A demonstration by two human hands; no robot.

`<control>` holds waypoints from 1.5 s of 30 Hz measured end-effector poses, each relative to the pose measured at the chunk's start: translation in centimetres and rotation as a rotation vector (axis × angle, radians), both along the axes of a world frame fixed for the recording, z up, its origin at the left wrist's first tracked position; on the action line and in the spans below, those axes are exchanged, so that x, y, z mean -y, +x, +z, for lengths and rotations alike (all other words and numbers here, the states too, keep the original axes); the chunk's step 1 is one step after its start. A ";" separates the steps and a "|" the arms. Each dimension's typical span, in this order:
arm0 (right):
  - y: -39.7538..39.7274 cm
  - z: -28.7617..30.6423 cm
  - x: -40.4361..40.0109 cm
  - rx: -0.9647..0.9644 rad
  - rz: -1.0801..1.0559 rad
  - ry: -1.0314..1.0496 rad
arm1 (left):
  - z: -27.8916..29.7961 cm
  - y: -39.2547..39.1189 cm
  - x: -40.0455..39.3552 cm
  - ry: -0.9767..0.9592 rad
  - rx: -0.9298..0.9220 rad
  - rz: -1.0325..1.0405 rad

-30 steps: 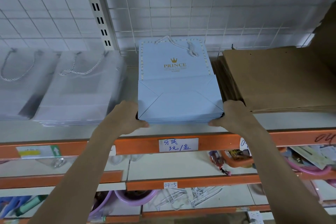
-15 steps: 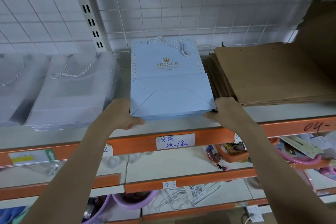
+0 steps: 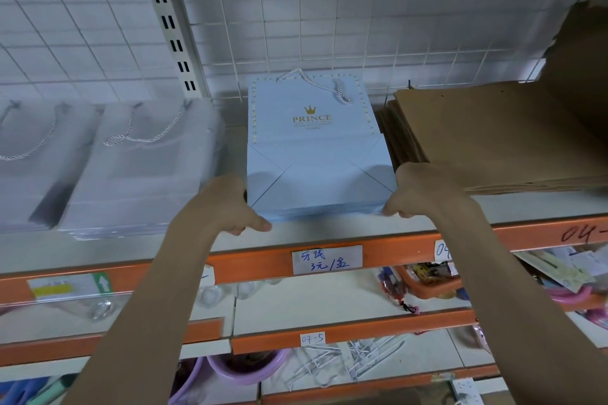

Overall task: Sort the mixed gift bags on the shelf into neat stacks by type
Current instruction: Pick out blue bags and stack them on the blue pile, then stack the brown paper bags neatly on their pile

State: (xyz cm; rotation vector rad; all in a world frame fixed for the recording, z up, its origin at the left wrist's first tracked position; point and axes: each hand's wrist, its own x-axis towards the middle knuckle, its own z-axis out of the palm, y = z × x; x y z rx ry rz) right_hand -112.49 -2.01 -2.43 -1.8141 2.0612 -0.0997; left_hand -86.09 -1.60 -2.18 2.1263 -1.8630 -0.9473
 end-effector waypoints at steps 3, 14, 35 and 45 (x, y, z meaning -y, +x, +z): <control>0.3 -0.1 0.2 -0.019 -0.025 -0.026 | -0.1 -0.6 0.2 -0.078 0.011 0.029; -0.1 -1.5 -1.1 0.135 -0.066 -0.077 | -1.6 -0.1 -1.2 -0.174 -0.029 0.079; -22.1 1.1 -0.2 0.124 0.116 -0.363 | 0.2 -25.3 -1.3 -0.604 0.008 -0.219; -33.2 0.8 5.5 0.275 -0.025 -0.049 | -1.5 -28.0 3.1 -0.065 0.042 -0.142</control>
